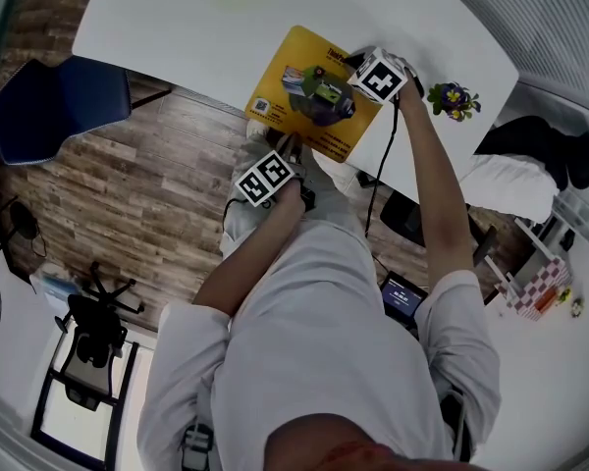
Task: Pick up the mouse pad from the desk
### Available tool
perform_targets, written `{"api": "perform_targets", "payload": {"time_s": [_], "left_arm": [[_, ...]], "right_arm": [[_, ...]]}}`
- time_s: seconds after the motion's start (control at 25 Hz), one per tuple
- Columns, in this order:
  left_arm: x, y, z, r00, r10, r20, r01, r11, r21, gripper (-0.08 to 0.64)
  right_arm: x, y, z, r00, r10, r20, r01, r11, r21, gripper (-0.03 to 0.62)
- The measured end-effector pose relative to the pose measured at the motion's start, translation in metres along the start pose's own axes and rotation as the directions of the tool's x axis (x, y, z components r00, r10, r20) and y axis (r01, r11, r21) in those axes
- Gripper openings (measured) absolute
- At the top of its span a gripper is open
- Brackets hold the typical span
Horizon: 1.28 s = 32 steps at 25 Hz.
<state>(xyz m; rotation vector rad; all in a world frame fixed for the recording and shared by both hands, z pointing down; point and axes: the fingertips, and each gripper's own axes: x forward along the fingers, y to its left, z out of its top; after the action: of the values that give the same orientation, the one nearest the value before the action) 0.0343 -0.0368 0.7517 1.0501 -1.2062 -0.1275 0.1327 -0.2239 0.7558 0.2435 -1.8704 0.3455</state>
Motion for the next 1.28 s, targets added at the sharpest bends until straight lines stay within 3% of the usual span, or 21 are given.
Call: {"api": "perform_targets", "payload": {"time_s": [0.16, 0.32, 0.76, 0.96, 1.12, 1.28], "left_arm": [[0.002, 0.005, -0.001, 1.0, 0.031, -0.002, -0.031, 0.999, 0.017, 0.005], [0.002, 0.002, 0.0, 1.0, 0.018, 0.0, -0.018, 0.999, 0.026, 0.001], [-0.015, -0.031, 0.003, 0.99, -0.138, -0.029, 0.139, 0.989, 0.046, -0.002], [-0.022, -0.053, 0.008, 0.976, -0.213, -0.035, 0.215, 0.97, 0.112, -0.002], [-0.031, -0.081, 0.018, 0.957, -0.285, -0.045, 0.288, 0.932, 0.22, -0.002], [-0.043, -0.109, 0.033, 0.946, -0.319, -0.063, 0.316, 0.852, 0.418, -0.002]], "right_arm": [[-0.004, -0.006, 0.0, 1.0, -0.03, 0.001, 0.03, 1.0, -0.002, 0.004], [-0.008, -0.008, 0.001, 0.999, -0.036, -0.006, 0.036, 0.999, -0.012, 0.003], [-0.018, -0.009, 0.002, 0.998, -0.065, 0.016, 0.065, 0.998, -0.004, 0.003], [-0.036, -0.007, 0.012, 0.986, -0.1, 0.133, 0.089, 0.992, 0.087, 0.003], [-0.062, 0.001, 0.017, 0.965, -0.143, 0.22, 0.109, 0.981, 0.162, 0.003], [-0.091, 0.014, 0.021, 0.928, -0.202, 0.313, 0.126, 0.961, 0.247, 0.003]]}}
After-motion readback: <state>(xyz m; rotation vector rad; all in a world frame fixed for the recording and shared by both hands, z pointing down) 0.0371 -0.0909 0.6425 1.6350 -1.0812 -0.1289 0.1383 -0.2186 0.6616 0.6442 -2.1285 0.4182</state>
